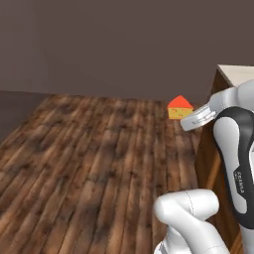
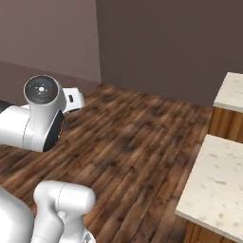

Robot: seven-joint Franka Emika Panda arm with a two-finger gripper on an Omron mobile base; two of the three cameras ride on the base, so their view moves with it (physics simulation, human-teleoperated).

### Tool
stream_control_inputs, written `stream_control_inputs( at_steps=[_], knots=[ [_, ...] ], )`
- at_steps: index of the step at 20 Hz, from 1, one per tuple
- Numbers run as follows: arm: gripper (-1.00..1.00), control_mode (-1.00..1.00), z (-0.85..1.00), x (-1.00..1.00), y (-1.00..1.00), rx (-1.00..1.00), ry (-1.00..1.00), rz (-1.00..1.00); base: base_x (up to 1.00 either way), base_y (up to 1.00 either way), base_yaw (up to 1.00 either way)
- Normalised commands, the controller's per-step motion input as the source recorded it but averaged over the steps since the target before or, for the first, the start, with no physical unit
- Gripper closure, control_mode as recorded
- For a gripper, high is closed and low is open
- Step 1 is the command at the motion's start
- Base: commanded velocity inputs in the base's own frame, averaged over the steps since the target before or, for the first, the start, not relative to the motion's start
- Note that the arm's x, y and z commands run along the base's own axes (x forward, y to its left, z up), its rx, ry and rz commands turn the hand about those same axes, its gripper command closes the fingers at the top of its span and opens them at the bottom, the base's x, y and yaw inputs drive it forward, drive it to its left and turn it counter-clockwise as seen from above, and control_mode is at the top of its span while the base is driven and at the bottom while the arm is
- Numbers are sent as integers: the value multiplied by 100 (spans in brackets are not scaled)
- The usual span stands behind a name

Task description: Take the cheese, chicken drumstick, and carrot from the fridge and place them on the plate on the dining counter to create an appetizer plate.

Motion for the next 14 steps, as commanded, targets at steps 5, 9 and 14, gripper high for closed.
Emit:
stream_control_inputs(
  at_steps=[5, 9, 14],
  knots=[
    [100, 100, 0, 0, 0, 0, 0, 0, 81, 23, -43],
    [100, 100, 0, 0, 0, 0, 0, 0, 90, 27, -43],
    [100, 100, 0, 0, 0, 0, 0, 0, 93, 31, -43]
  ],
)
